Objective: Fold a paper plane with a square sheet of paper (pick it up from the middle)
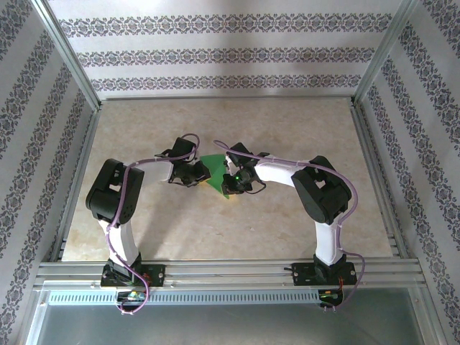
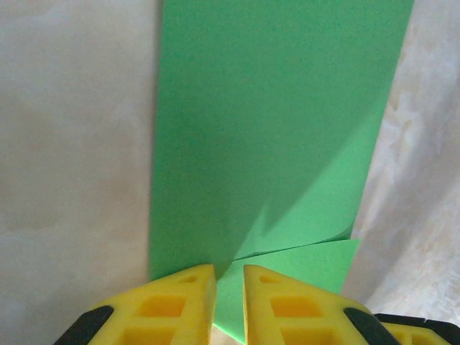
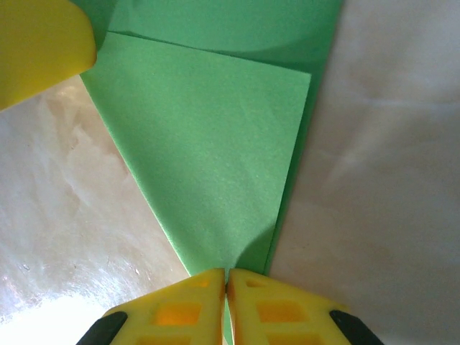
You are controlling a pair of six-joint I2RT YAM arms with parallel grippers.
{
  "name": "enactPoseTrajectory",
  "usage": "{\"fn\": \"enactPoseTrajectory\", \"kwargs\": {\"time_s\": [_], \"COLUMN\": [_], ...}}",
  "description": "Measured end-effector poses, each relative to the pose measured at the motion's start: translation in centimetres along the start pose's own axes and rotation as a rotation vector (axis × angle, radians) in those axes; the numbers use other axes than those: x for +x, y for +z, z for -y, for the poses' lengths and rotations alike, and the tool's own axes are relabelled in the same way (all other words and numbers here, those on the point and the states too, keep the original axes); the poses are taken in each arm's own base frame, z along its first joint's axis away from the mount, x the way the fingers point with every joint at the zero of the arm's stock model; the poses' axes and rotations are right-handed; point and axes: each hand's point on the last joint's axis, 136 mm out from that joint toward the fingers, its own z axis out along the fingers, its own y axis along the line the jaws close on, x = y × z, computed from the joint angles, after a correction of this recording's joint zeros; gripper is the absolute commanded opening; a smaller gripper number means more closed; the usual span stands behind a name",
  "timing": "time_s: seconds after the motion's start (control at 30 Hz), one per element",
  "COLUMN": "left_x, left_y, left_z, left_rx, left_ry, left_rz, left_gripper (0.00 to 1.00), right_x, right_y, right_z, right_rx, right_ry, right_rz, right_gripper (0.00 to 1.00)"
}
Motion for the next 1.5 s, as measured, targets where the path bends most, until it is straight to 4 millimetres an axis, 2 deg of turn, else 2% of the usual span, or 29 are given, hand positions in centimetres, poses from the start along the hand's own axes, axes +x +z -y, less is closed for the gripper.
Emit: {"fn": "enactPoseTrajectory", "kwargs": {"time_s": [0.33,0.47,0.57,0.67,0.87,1.0,1.33,1.5], "left_x": [-0.1,-1.0,-1.6,-1.2,0.2,0.4,1.0,1.0], "left_y": [-0.2,-1.5,-2.9,-3.5,-2.7,-2.3,-1.2,-1.1], "left_z": [-0.3,-0.7,-0.1,0.4,-0.5,-0.4,-0.9,-0.5], "left_rx": [-0.014,-0.03,-0.004,0.038,0.037,0.046,0.048,0.069], "left_ry": [0.079,0.07,0.052,0.006,-0.084,-0.11,-0.132,-0.128], "left_rz": [-0.002,0.034,0.068,0.07,0.024,0.011,-0.029,-0.04], "left_gripper": [0.22,0.26,0.27,0.31,0.35,0.24,0.28,0.23], "right_x": [-0.2,0.0,0.3,0.4,0.6,0.7,0.7,0.7], "right_y": [-0.1,-0.2,-0.3,-0.4,-0.4,-0.3,-0.3,-0.3], "right_z": [0.2,0.6,0.7,0.4,0.2,0.2,0.2,0.2], "right_rx": [0.002,-0.007,-0.029,-0.048,-0.063,-0.064,-0.063,-0.063], "right_ry": [-0.015,-0.035,-0.043,-0.044,-0.043,-0.042,-0.042,-0.042], "right_rz": [0.004,-0.012,-0.025,-0.034,-0.042,-0.045,-0.045,-0.045], "right_gripper": [0.15,0.16,0.16,0.16,0.16,0.16,0.16,0.16]}}
